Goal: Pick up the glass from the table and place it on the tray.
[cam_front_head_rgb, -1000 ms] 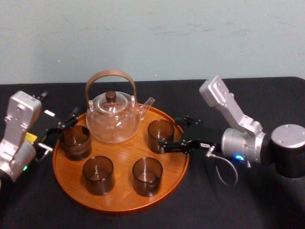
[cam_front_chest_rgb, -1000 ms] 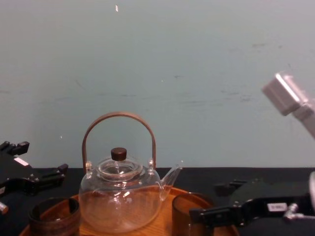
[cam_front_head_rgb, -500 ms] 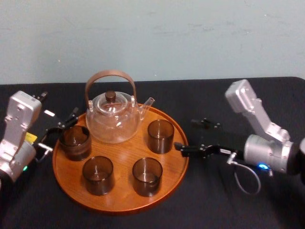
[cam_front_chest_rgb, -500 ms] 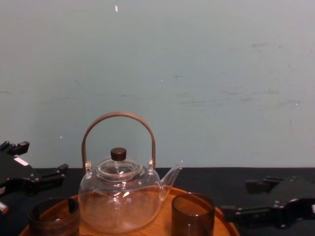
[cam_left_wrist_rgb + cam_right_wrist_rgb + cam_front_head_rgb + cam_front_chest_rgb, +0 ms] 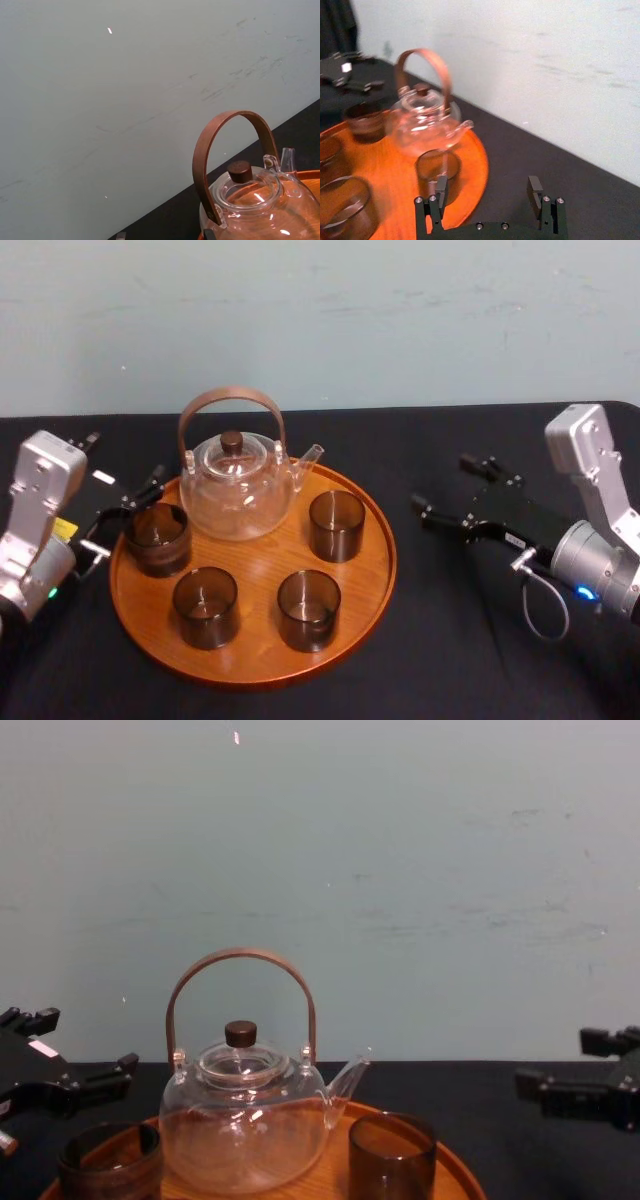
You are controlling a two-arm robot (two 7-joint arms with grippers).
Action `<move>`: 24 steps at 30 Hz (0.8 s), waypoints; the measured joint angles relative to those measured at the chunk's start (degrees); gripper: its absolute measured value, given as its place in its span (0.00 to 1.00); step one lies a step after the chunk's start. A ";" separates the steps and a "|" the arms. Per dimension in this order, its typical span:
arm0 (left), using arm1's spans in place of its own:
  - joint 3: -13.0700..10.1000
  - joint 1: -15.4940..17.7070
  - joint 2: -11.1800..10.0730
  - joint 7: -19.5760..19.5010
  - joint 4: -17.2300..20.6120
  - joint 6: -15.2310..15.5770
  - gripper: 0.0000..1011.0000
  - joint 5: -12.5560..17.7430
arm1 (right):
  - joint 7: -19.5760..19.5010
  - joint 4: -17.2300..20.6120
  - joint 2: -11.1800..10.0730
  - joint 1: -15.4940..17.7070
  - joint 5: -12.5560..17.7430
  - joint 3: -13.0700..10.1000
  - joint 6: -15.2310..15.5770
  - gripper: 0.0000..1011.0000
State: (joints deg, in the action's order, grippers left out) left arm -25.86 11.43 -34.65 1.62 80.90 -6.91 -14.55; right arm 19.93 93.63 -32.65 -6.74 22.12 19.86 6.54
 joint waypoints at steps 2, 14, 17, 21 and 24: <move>0.00 0.00 0.00 0.00 0.00 0.00 0.99 0.00 | -1.31 0.00 0.83 0.53 -0.30 -0.65 -0.51 0.99; 0.00 0.00 0.00 0.00 0.00 0.00 0.99 0.00 | -7.67 -2.48 6.11 1.60 -2.56 -3.65 -1.29 0.99; 0.00 0.00 0.00 0.00 0.01 0.00 0.99 0.00 | -8.18 -3.25 6.92 1.60 -3.12 -3.96 -1.21 0.99; 0.00 0.00 0.00 0.00 0.00 0.00 0.99 0.00 | -8.52 -4.18 7.63 1.53 -3.83 -4.23 -0.84 0.99; 0.00 0.00 0.00 0.00 0.00 0.00 0.99 0.00 | -8.58 -4.33 7.70 1.51 -3.96 -4.29 -0.73 0.99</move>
State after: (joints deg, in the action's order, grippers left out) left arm -25.87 11.43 -34.64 1.62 80.90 -6.91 -14.55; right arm 11.35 89.30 -24.94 -5.23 18.16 15.57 5.81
